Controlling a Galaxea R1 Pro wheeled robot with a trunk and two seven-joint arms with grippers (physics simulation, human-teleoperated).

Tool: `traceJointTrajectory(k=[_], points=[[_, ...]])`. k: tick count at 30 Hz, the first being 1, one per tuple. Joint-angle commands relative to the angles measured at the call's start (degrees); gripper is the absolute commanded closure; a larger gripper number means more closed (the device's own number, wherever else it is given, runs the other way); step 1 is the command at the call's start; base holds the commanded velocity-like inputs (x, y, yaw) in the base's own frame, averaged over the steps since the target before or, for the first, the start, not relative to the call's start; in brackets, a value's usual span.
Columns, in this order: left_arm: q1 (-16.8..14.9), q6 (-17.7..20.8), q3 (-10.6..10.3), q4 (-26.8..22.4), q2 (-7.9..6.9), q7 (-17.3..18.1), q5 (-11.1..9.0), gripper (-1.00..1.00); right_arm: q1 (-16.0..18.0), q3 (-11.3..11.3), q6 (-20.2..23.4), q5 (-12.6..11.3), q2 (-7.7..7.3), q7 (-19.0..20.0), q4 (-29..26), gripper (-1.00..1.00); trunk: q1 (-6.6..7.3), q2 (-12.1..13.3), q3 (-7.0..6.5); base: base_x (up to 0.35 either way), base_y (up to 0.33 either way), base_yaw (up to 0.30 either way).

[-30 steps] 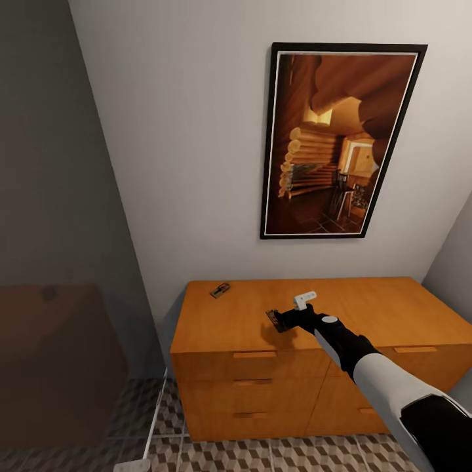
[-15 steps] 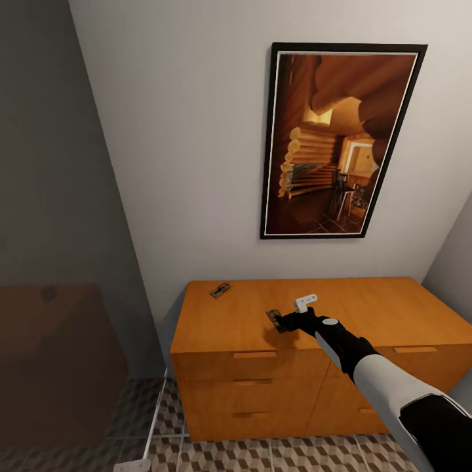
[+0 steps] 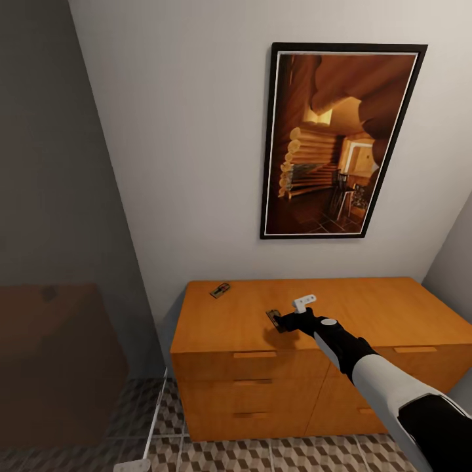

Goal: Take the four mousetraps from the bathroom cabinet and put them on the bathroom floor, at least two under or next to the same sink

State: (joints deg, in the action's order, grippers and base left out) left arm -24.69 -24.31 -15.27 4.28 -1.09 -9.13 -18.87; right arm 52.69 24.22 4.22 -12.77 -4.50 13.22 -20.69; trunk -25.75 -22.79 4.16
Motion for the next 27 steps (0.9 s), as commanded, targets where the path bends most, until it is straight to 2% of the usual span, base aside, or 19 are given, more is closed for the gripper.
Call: traceJointTrajectory(k=[1,27], points=[[-0.1,-0.3,-0.48,0.2,0.03,-0.14,-0.27,-1.0,0.05,0.3,0.34,-0.59,-0.01,0.03,-0.1,-1.0,-0.04,-0.13,0.13,0.0,0.0,0.0],[-0.1,-0.3,-0.46,0.2,0.01,-0.13,-0.29,-1.0,0.05,0.3,0.09,-0.59,0.29,0.06,2.21,-1.0,-0.04,-0.13,0.13,0.0,0.0,0.0]])
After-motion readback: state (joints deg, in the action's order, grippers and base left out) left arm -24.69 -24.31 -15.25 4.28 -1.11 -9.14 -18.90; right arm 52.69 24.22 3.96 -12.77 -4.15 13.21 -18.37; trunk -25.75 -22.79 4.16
